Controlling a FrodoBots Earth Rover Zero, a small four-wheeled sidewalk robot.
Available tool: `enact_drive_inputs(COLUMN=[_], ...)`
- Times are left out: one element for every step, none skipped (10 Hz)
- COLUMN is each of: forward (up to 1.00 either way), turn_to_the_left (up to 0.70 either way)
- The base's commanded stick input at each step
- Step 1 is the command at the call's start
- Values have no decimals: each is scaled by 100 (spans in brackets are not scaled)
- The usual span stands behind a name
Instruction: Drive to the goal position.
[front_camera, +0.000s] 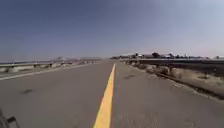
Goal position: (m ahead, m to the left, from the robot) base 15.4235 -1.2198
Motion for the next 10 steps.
enact_drive_inputs(forward=[50, 50, 50, 50, 50, 50, 50, 50, 50, 50], turn_to_the_left=[0, 0, 0, 0, 0, 0, 0, 0, 0, 0])
